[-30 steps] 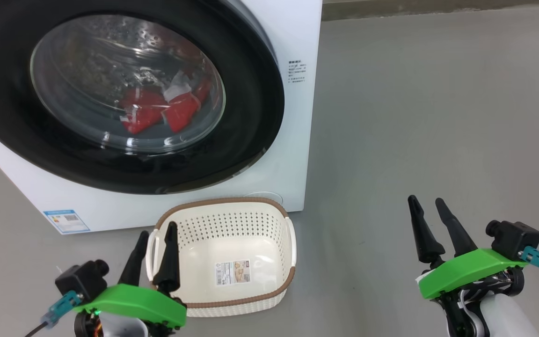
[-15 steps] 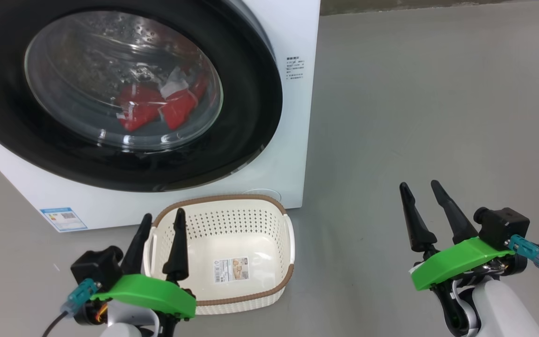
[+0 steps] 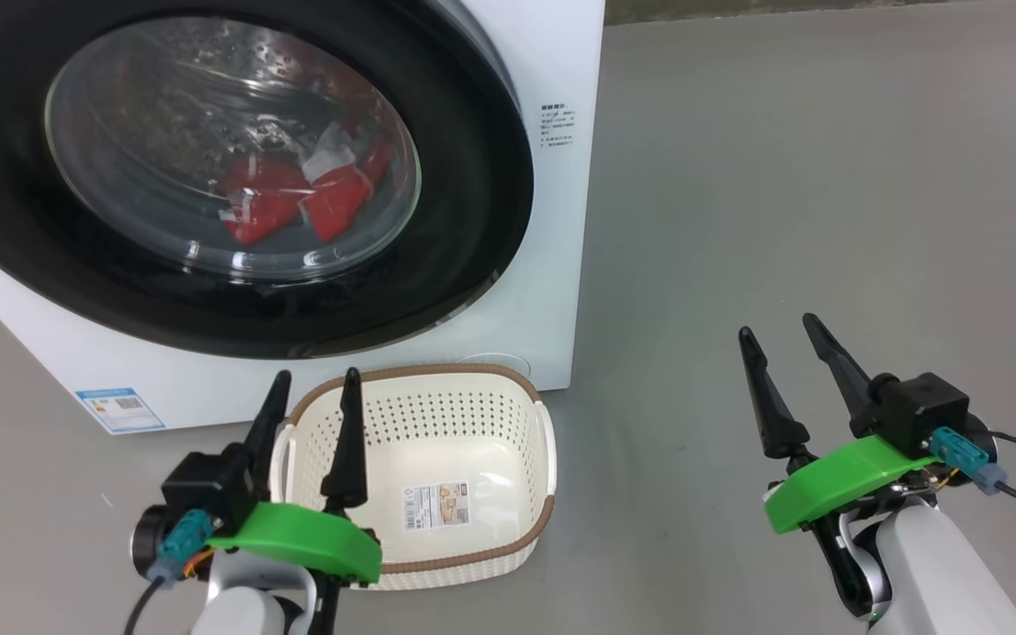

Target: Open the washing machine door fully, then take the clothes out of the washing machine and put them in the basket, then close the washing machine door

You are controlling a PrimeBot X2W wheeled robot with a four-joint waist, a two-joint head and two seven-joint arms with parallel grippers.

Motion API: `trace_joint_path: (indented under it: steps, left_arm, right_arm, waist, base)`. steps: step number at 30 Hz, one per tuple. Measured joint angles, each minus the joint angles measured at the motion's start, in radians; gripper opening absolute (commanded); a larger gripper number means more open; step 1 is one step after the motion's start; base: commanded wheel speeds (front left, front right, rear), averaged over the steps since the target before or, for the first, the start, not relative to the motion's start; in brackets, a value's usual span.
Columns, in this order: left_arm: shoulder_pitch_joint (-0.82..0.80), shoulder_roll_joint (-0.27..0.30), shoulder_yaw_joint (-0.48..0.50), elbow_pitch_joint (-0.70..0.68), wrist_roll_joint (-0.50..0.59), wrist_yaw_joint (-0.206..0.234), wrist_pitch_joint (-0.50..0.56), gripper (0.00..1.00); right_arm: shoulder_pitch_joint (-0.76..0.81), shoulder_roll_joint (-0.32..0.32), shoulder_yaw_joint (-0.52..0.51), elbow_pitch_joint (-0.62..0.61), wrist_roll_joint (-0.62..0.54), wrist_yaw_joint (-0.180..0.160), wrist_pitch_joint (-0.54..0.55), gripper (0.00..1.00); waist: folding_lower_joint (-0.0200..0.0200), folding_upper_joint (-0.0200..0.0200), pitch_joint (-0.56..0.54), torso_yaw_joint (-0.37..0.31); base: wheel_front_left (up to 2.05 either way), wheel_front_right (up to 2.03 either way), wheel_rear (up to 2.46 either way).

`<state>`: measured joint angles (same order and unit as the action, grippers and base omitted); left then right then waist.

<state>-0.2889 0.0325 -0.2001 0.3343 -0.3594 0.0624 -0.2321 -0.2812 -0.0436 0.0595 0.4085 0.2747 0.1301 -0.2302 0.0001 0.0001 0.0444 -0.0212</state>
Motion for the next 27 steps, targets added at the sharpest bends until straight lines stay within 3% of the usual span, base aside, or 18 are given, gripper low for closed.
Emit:
trace_joint_path:
  steps: [7,24,25,26,27]
  left_arm:
    - [-0.008,0.000,-0.012,0.011,0.062,0.010,-0.017,1.00]
    - [-0.008,0.000,-0.025,0.013,0.059,0.015,-0.017,1.00]
    - [-0.008,0.000,-0.025,0.010,0.059,0.015,-0.017,1.00]
    - [-0.008,0.000,-0.026,0.007,0.059,0.015,-0.017,1.00]
    - [-0.008,0.000,-0.026,0.003,0.059,0.014,-0.017,1.00]
  right_arm:
    - [-0.015,-0.003,0.010,0.011,-0.082,0.000,-0.020,1.00]
    - [-0.015,-0.005,0.010,0.019,-0.091,0.000,-0.023,1.00]
    - [-0.015,-0.005,0.010,0.017,-0.091,0.000,-0.023,0.97]
    - [-0.015,-0.005,0.010,0.012,-0.091,0.000,-0.025,0.83]
    - [-0.015,-0.005,0.010,0.007,-0.091,0.000,-0.025,0.44]
  waist:
    - [0.0000,0.0000,-0.007,0.000]
    - [0.0000,0.0000,-0.011,-0.002]
    - [0.0000,0.0000,-0.009,-0.001]
    - [0.0000,0.0000,-0.007,0.000]
    - [0.0000,0.0000,-0.004,0.001]
  base:
    - [0.00,0.00,0.00]
    - [0.00,0.00,0.00]
    - [0.00,0.00,0.00]
    - [0.00,0.00,0.00]
    - [0.00,0.00,0.00]
